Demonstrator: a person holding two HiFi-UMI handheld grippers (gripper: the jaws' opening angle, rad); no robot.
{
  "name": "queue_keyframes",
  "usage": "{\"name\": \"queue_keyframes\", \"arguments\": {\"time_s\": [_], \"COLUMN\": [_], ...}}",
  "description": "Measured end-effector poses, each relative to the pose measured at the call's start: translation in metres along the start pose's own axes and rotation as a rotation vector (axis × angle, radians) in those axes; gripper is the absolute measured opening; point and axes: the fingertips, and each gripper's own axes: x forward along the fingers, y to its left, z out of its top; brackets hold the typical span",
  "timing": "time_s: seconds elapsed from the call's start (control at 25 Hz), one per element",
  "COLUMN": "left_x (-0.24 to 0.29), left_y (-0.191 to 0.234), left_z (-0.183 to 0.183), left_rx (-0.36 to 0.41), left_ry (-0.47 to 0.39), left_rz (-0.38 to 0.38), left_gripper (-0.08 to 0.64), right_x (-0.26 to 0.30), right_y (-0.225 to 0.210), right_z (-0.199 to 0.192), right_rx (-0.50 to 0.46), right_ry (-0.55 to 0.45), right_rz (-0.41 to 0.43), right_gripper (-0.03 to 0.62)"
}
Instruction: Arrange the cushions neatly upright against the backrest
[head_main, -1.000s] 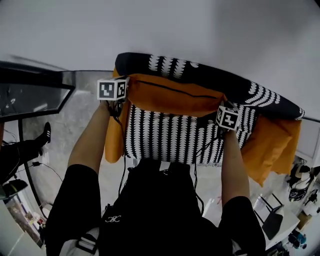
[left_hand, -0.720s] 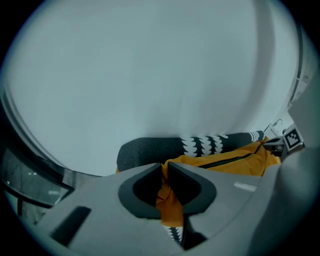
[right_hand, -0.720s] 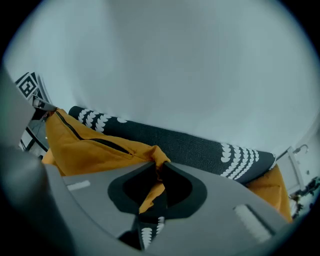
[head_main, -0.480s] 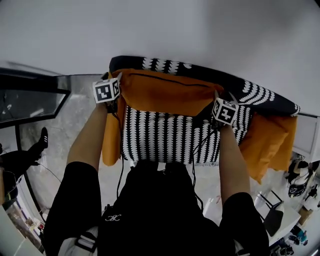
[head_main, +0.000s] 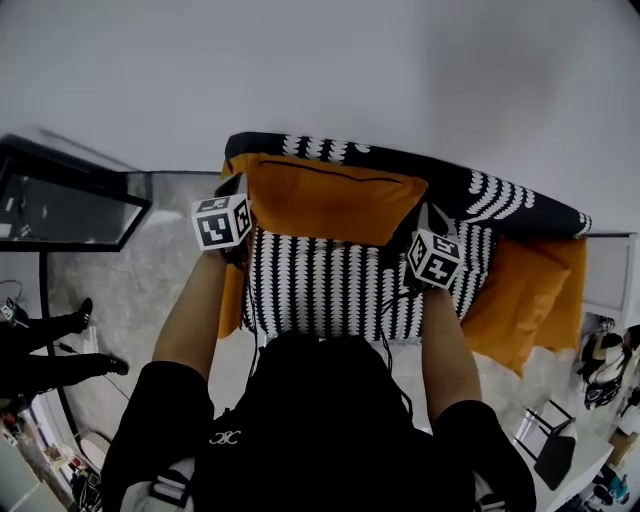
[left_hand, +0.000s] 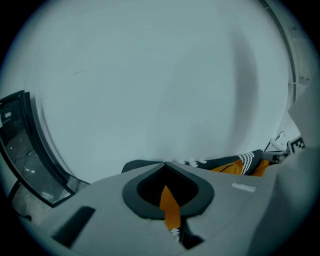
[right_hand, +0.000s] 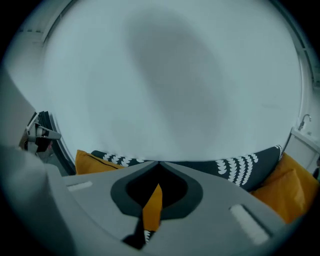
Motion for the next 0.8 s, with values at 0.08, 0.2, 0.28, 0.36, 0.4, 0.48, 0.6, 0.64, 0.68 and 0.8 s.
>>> {"name": "queue_keyframes", "arguments": {"time_s": [0.08, 0.2, 0.28, 0.36, 0.4, 0.48, 0.6, 0.64, 0.68, 0.8], "left_x": [-0.023, -0.056, -0.077, -0.096, -0.103, -0.113, -0.133, -0.142, -0.152, -0.179], "left_y": [-0.037, -0.090, -0.124, -0.155, -0.169, -0.194, -0.221, -0.229, -0.235, -0.247], "left_z": [0.022, 0.051, 0.063, 0.071, 0.076, 0.092, 0.118, 0.125, 0.134, 0.161], "left_rx": [0.037, 0.144, 0.184, 0.190, 0.186, 0.179, 0.170, 0.164, 0.158, 0.171], "left_ry": [-0.058, -0.142, -0.189, -0.225, -0.244, -0.289, -0.356, -0.376, -0.394, -0.433], "left_rz": [-0.035, -0.059, -0.074, -0.093, -0.105, -0.132, -0.161, -0.168, -0.175, -0.192], "left_gripper": [0.009, 0.009, 0.009, 0.009, 0.009, 0.009, 0.009, 0.009, 0.009, 0.009], "right_x": [-0.018, -0.045, -0.067, -0.091, -0.102, -0.120, -0.148, -0.159, -0.169, -0.193], "right_y": [0.005, 0.014, 0.021, 0.027, 0.029, 0.031, 0.037, 0.041, 0.046, 0.061], "right_z": [0.015, 0.046, 0.067, 0.090, 0.102, 0.128, 0.159, 0.166, 0.175, 0.201], "right_rx": [0.010, 0.010, -0.003, -0.025, -0.028, -0.016, -0.012, -0.022, -0.035, -0.062], "right_ry": [-0.043, -0.127, -0.190, -0.264, -0.306, -0.394, -0.490, -0.511, -0.530, -0.570], "right_rz": [0.019, 0.051, 0.079, 0.107, 0.121, 0.146, 0.180, 0.190, 0.199, 0.224], "right_gripper": [0.008, 0.008, 0.008, 0.008, 0.008, 0.008, 0.008, 0.008, 0.008, 0.008]}}
